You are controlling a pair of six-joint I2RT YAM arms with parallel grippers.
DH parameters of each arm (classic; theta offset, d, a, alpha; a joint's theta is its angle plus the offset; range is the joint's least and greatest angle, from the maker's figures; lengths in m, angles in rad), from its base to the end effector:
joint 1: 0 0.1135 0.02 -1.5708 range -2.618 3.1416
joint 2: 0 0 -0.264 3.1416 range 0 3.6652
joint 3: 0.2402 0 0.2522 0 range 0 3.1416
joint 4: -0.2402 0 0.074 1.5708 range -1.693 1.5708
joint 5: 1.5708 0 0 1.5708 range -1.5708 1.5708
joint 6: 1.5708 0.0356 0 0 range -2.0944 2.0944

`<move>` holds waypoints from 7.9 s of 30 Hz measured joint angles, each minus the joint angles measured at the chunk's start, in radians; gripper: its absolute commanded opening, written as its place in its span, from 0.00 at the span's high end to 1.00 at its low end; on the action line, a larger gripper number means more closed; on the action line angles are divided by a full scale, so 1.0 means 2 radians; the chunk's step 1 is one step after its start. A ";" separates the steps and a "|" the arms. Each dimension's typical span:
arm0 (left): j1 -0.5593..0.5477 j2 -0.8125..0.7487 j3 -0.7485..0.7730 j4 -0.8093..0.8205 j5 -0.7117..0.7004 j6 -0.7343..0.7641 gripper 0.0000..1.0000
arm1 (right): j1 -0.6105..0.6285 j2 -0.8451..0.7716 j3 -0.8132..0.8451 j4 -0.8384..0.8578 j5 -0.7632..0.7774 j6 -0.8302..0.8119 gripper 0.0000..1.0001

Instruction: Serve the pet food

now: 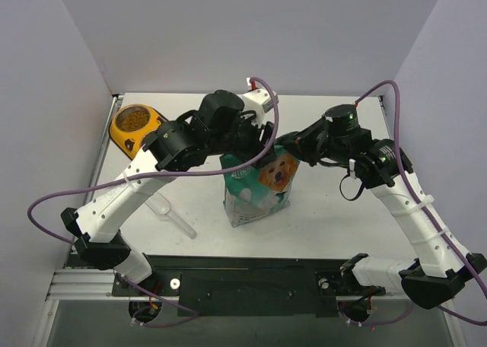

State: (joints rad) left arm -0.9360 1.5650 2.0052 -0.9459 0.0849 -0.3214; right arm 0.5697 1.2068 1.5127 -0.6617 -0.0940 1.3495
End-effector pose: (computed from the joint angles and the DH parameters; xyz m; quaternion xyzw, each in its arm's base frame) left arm 0.1816 -0.2516 0.4831 0.2809 0.8139 -0.3279 0.3888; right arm 0.2038 0.1345 0.4531 0.2869 0.7688 0.4891 0.2956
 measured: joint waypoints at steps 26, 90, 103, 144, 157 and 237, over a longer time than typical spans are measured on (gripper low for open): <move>-0.011 0.014 0.001 0.005 -0.067 0.052 1.00 | -0.076 -0.072 -0.021 0.061 -0.148 -0.451 0.18; 0.089 -0.021 -0.099 0.093 0.177 -0.071 0.59 | 0.101 0.113 0.150 -0.135 -0.094 -1.194 1.00; 0.069 -0.061 -0.125 0.088 0.098 0.028 0.50 | 0.074 0.113 0.150 -0.135 -0.130 -1.179 1.00; 0.070 -0.177 -0.314 0.244 0.136 0.068 0.58 | 0.109 0.101 0.122 -0.107 -0.119 -1.161 1.00; 0.072 -0.218 -0.341 0.224 0.090 0.073 1.00 | 0.085 0.101 0.122 -0.106 -0.129 -1.138 1.00; 0.200 -0.226 -0.427 0.352 0.307 -0.158 1.00 | -0.151 0.079 -0.050 0.180 -0.474 -0.604 0.56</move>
State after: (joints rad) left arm -0.5354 1.1126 1.1515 -0.2428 0.6994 -0.6365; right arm 0.2668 1.3655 1.4128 -0.3016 -1.0420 0.1421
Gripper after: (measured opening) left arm 0.033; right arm 0.588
